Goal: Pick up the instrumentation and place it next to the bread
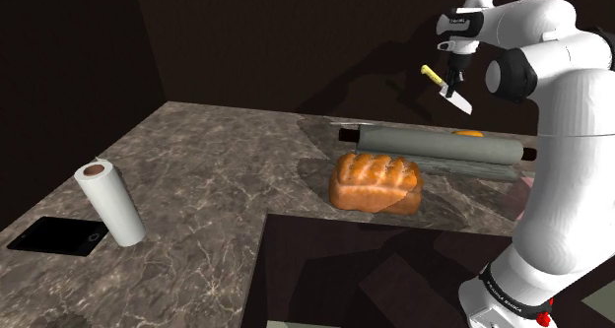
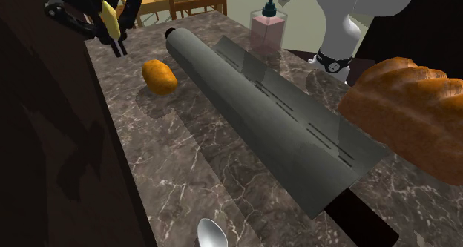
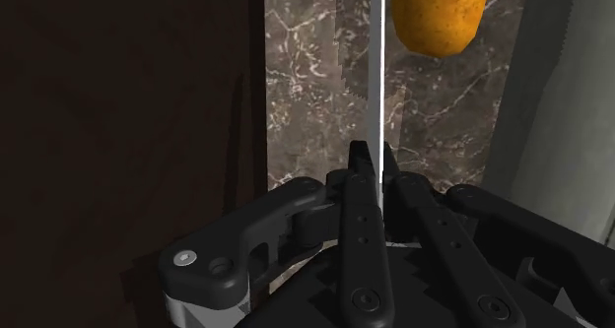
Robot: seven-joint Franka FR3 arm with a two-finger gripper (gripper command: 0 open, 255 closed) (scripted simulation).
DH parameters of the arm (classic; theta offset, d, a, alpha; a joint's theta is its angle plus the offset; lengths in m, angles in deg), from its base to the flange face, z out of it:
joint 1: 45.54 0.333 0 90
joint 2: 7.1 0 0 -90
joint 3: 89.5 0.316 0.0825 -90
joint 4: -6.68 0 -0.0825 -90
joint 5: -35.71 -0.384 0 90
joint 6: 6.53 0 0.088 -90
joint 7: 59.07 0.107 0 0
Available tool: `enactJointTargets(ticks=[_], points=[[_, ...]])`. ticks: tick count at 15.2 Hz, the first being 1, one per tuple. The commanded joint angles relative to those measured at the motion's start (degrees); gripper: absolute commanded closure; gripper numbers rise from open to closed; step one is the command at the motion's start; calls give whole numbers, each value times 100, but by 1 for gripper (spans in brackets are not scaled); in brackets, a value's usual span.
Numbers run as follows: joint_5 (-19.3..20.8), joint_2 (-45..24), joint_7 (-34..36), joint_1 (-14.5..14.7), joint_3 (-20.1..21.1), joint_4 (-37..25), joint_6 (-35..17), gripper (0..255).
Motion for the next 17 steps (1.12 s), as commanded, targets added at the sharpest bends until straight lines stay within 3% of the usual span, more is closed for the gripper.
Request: enactJointTargets(ticks=[1, 9, 17], points=[[-15, -40, -2, -53, 3, -236, 195, 255], [-99, -215, -20, -295, 21, -1165, 928, 255], [684, 1240, 1038, 1202, -7, 854, 290, 255]])
